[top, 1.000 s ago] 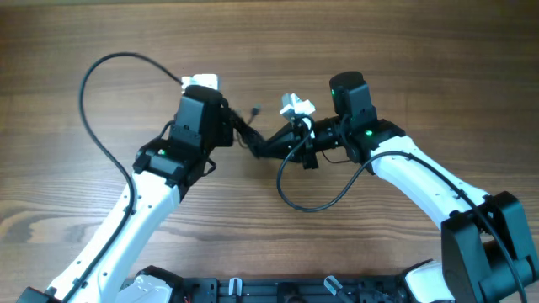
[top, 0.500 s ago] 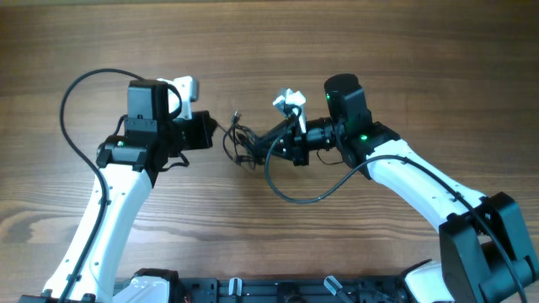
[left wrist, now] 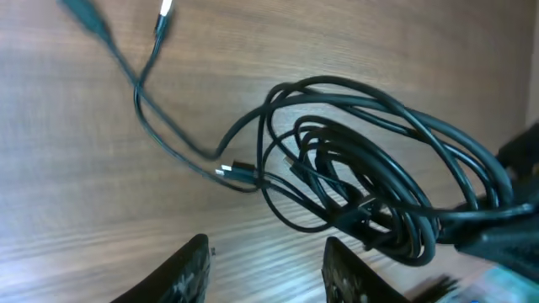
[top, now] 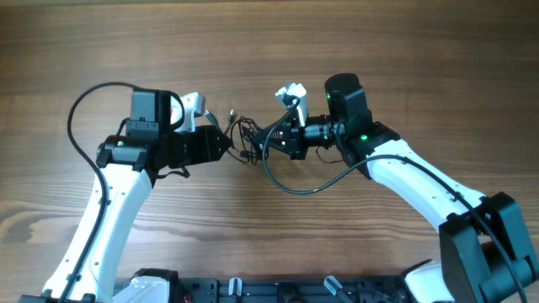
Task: Untangle cables
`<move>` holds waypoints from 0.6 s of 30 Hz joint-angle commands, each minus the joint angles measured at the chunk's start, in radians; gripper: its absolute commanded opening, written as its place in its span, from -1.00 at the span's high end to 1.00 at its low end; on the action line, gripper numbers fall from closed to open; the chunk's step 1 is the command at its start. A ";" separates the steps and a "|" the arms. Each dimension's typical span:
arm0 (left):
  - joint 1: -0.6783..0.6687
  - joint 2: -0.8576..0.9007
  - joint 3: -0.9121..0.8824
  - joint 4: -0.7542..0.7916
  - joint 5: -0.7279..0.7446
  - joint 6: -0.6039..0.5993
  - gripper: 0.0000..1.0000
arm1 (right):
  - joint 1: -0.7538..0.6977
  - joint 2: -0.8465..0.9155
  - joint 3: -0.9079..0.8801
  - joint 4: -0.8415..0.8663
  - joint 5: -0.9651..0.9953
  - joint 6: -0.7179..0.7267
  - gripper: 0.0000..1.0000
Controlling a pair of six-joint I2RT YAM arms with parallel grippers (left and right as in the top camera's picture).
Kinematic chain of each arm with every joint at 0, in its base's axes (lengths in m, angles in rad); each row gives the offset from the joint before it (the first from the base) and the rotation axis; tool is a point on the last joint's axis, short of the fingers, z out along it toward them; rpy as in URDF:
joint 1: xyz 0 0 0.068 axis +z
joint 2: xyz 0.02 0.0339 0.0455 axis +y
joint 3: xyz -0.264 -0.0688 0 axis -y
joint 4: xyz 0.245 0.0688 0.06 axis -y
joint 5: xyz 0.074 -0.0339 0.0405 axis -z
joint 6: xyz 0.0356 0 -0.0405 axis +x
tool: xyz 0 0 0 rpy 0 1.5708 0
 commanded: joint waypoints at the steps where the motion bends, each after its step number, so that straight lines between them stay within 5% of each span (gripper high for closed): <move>1: -0.006 0.030 -0.002 -0.005 0.015 -0.254 0.06 | 0.003 -0.018 -0.003 0.029 -0.063 0.007 0.91; 14: -0.097 0.226 -0.003 0.182 -0.064 -0.634 -0.15 | 0.003 -0.018 -0.003 0.046 -0.168 0.008 0.92; 18: -0.101 0.226 -0.003 0.188 -0.109 -0.666 -0.15 | 0.003 -0.018 -0.003 0.046 -0.168 0.006 0.92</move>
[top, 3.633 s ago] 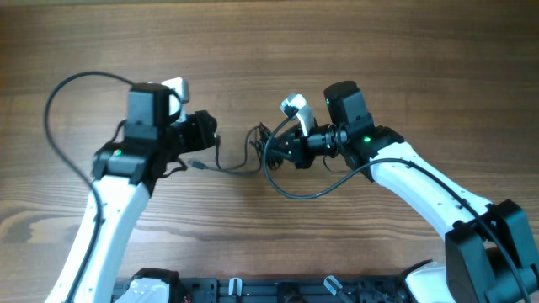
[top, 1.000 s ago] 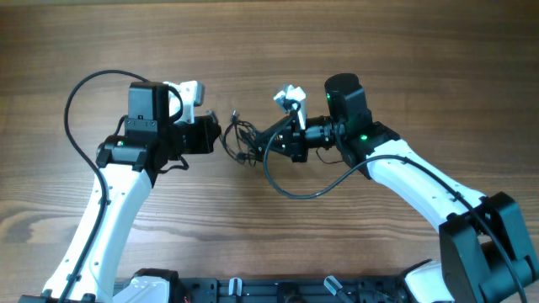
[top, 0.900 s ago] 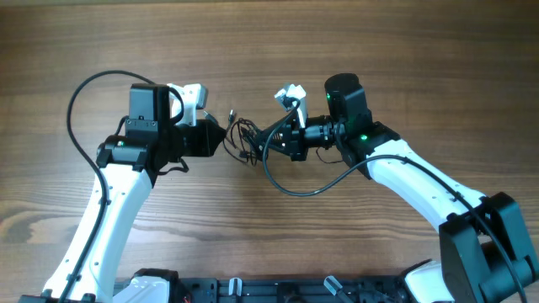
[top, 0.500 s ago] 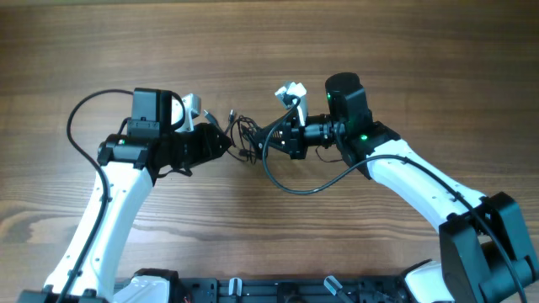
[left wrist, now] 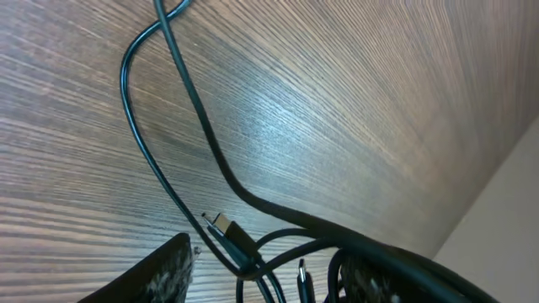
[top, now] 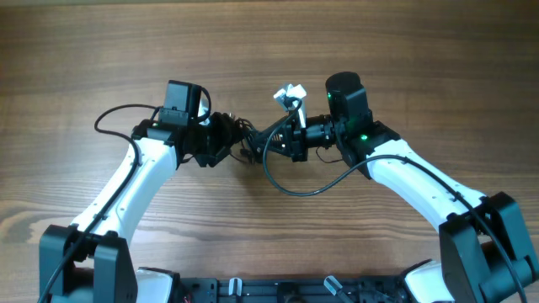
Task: Untangle cables
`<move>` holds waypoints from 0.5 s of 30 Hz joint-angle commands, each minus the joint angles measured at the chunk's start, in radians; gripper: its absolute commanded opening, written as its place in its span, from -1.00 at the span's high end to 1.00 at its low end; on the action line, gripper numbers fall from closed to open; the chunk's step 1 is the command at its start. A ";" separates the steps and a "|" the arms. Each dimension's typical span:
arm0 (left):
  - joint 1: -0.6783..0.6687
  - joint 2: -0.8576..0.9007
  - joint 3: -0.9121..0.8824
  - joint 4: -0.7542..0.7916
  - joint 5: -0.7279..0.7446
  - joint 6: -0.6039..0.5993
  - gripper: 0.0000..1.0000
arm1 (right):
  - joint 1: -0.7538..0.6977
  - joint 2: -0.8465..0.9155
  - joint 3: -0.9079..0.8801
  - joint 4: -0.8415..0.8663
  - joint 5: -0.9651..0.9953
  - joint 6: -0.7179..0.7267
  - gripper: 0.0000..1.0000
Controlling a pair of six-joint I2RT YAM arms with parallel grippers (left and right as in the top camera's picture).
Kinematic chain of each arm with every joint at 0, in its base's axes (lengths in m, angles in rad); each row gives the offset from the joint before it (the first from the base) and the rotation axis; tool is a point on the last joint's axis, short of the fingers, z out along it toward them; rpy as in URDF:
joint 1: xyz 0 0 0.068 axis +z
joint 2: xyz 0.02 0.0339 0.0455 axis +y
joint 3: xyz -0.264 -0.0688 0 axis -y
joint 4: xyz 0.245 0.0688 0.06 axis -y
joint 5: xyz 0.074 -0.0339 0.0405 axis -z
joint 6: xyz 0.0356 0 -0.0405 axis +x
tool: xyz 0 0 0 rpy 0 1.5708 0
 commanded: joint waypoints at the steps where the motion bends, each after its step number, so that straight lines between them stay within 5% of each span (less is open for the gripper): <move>1: -0.011 0.008 -0.002 0.014 -0.062 -0.066 -0.12 | 0.003 -0.018 -0.003 0.007 -0.055 0.003 0.91; 3: -0.029 0.008 -0.002 0.016 -0.062 -0.064 0.00 | 0.003 -0.018 -0.003 0.007 -0.055 0.002 0.91; 5: -0.065 0.008 -0.002 0.015 -0.061 -0.044 0.71 | 0.003 -0.018 -0.003 0.006 -0.054 0.002 0.91; 6: -0.086 0.007 -0.002 0.008 -0.062 -0.026 0.92 | 0.003 -0.018 -0.003 0.006 -0.053 0.002 0.91; 9: -0.132 0.007 -0.002 -0.022 -0.059 0.008 0.92 | 0.003 -0.018 -0.003 -0.023 0.037 0.000 0.91; 15: -0.122 -0.009 -0.002 -0.025 0.103 0.028 0.92 | 0.003 -0.018 -0.003 -0.239 0.518 0.005 0.91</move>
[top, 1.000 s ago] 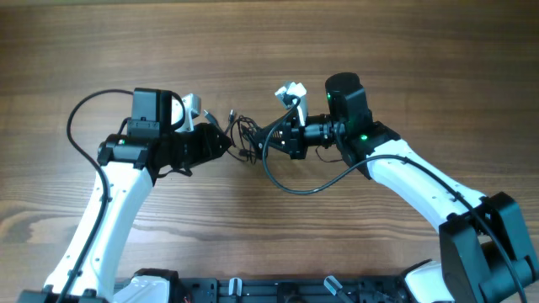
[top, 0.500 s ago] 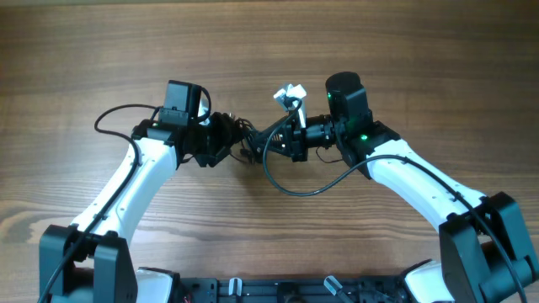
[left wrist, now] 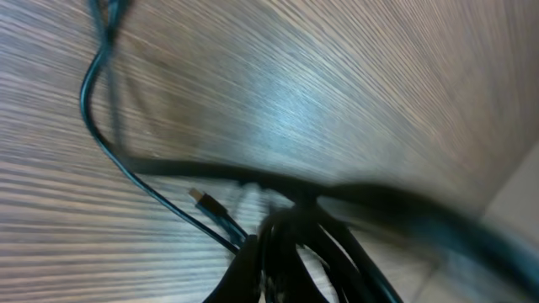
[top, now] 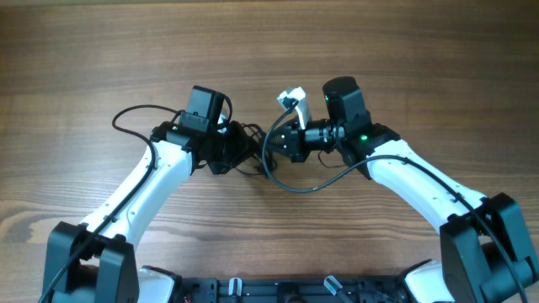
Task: Untangle cables
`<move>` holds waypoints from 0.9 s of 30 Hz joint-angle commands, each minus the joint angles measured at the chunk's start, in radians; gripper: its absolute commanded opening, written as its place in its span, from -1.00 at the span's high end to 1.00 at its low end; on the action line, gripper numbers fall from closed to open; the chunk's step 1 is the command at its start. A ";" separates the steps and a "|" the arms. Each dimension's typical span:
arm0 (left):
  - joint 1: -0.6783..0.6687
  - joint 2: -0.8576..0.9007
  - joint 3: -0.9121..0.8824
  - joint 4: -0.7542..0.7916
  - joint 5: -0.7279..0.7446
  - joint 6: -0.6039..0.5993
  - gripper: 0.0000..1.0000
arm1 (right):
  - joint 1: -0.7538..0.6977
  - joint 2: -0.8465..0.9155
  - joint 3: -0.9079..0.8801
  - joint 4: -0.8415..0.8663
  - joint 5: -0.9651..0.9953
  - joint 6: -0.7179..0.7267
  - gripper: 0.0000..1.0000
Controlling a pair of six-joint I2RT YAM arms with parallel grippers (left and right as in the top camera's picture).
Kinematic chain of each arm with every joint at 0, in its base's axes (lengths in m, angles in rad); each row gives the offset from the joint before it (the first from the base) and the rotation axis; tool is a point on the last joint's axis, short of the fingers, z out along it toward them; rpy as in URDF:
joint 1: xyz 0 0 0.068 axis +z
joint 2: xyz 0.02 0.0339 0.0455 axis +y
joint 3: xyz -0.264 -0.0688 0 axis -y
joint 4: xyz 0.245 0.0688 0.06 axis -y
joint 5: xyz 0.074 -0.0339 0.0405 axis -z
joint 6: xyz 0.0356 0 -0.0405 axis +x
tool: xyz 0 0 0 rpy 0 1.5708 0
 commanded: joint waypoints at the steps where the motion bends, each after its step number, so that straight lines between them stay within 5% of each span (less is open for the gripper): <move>1: -0.001 -0.019 -0.002 0.008 0.156 0.063 0.92 | 0.002 -0.015 -0.003 -0.104 0.385 0.016 0.92; 5: -0.001 -0.090 -0.002 -0.049 0.242 0.205 0.92 | 0.001 -0.015 -0.003 -0.212 0.634 0.078 0.91; 15: -0.001 -0.301 -0.002 -0.216 0.164 0.380 0.92 | -0.125 -0.025 -0.002 -0.214 0.525 0.153 0.91; 20: -0.001 -0.346 -0.002 -0.349 -0.132 0.322 0.92 | -0.206 -0.044 -0.002 -0.201 0.343 0.153 0.91; 27: -0.001 -0.348 -0.002 -0.422 -0.449 0.044 0.92 | -0.225 -0.045 -0.002 -0.200 0.162 0.068 0.91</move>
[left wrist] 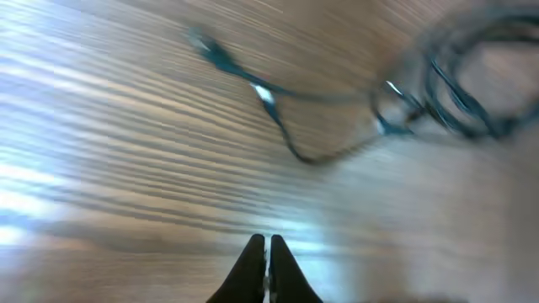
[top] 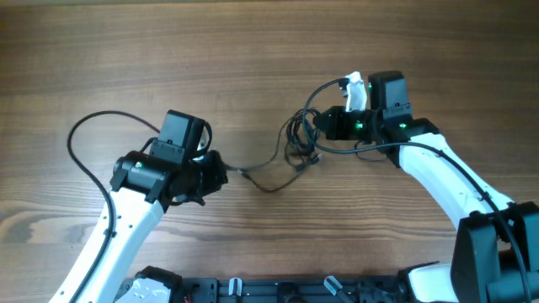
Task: Untangle cables
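Note:
A tangled bundle of thin black cables (top: 299,139) hangs at my right gripper (top: 322,124), which looks shut on it; a white plug (top: 354,87) sits beside the wrist. One loose strand (top: 268,182) trails left from the bundle toward my left gripper (top: 226,172). In the left wrist view the fingers (left wrist: 253,263) are pressed together over bare wood, left gripper (left wrist: 267,248) shut, with no cable seen between them. Ahead of them lie the strand (left wrist: 307,156), a small connector (left wrist: 263,93) and the blurred bundle (left wrist: 472,84).
The wooden table (top: 253,50) stretches all around. The left arm's own black cable (top: 76,135) loops out at the left. The right arm's own cable (top: 421,150) runs along its white link.
My left gripper has moved left and nearer, away from the bundle, still shut. My right gripper has moved right and farther with the bundle. One strand now lies drawn out between them.
My left gripper stood open just left of the bundle held by my right gripper. Then it was at the bundle, still open, and later shut among the strands. Now the two grippers are apart and a strand trails out of the bundle.

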`<move>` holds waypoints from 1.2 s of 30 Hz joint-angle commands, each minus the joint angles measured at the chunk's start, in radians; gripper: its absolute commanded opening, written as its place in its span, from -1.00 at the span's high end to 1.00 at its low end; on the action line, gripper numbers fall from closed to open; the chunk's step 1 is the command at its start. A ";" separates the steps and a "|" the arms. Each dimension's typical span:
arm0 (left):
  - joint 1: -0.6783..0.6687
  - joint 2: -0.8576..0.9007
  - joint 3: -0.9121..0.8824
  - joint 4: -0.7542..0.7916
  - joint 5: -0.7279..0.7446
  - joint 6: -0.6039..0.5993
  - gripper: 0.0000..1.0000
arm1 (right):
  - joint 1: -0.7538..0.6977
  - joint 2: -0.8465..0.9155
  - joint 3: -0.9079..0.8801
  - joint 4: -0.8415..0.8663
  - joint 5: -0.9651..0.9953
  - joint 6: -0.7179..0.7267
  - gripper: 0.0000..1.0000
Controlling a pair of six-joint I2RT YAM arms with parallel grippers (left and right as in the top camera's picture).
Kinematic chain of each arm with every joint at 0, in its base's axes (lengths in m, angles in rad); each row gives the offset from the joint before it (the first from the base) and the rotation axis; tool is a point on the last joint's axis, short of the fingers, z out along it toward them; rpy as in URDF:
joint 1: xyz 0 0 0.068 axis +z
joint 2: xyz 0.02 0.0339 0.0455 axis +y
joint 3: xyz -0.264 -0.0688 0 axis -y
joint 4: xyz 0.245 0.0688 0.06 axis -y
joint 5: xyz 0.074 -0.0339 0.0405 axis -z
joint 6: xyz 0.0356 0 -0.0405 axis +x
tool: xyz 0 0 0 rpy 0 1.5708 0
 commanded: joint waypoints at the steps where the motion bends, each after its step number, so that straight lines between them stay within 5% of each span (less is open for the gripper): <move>1: 0.000 -0.006 0.000 -0.018 -0.244 -0.198 0.92 | 0.005 -0.011 -0.002 0.006 -0.172 -0.078 0.91; 13: 0.000 -0.006 0.000 -0.022 -0.335 -0.243 0.92 | 0.005 -0.011 -0.002 0.016 -0.496 -0.160 0.92; 24: 0.000 -0.163 0.001 0.037 -0.386 -0.070 0.92 | 0.005 -0.011 -0.002 0.019 -0.397 -0.178 0.91; 26: 0.000 -0.183 0.001 0.051 -0.323 -0.071 0.82 | 0.007 -0.011 -0.002 0.022 -0.410 -0.177 0.91; 28: 0.000 -0.184 0.001 0.094 -0.158 -0.071 0.17 | 0.014 -0.011 -0.002 0.033 -0.472 -0.178 0.91; 29: 0.000 -0.175 0.000 0.113 -0.094 -0.071 -0.01 | 0.018 -0.011 -0.002 0.041 -0.493 -0.178 0.92; 32: 0.000 -0.122 0.000 0.158 0.064 -0.087 0.27 | 0.034 -0.011 -0.002 0.055 -0.511 -0.176 0.91; 36: -0.001 0.047 0.000 0.170 0.100 -0.140 0.26 | 0.065 -0.011 -0.002 0.057 -0.511 -0.175 0.91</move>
